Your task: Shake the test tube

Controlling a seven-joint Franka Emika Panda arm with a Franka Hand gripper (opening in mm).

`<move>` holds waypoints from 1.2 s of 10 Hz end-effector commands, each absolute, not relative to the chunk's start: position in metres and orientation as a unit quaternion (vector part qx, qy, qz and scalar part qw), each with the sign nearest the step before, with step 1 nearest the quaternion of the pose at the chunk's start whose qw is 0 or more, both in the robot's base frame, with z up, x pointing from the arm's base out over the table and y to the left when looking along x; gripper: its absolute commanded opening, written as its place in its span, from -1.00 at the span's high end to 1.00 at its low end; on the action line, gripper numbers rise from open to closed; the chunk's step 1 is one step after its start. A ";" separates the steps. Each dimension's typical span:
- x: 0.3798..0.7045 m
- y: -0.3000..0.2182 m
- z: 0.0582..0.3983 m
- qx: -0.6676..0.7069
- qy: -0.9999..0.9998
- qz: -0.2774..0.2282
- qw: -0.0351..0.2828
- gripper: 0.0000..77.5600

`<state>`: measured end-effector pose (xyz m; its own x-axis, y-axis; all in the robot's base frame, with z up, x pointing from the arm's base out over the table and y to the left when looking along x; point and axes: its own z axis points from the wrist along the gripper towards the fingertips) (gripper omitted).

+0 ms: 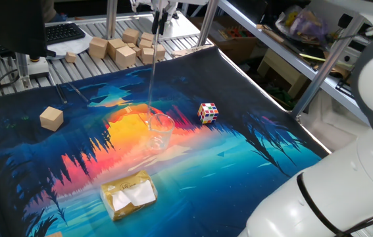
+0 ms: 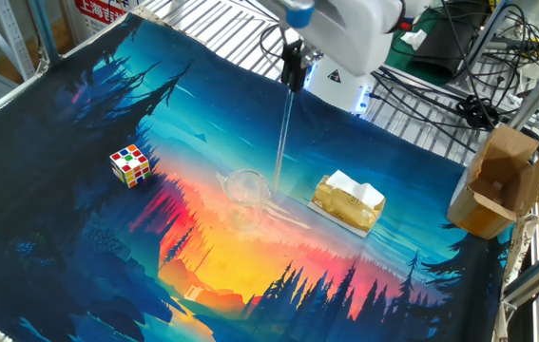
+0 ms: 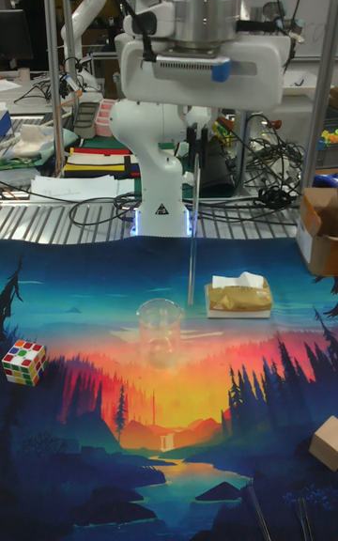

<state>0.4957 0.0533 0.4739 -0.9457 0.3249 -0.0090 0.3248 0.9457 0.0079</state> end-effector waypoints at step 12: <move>0.471 0.065 0.473 0.132 0.989 -0.041 -0.050 0.97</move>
<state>0.4914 0.0586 0.4781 -0.9362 0.3500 0.0322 0.3506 0.9364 0.0168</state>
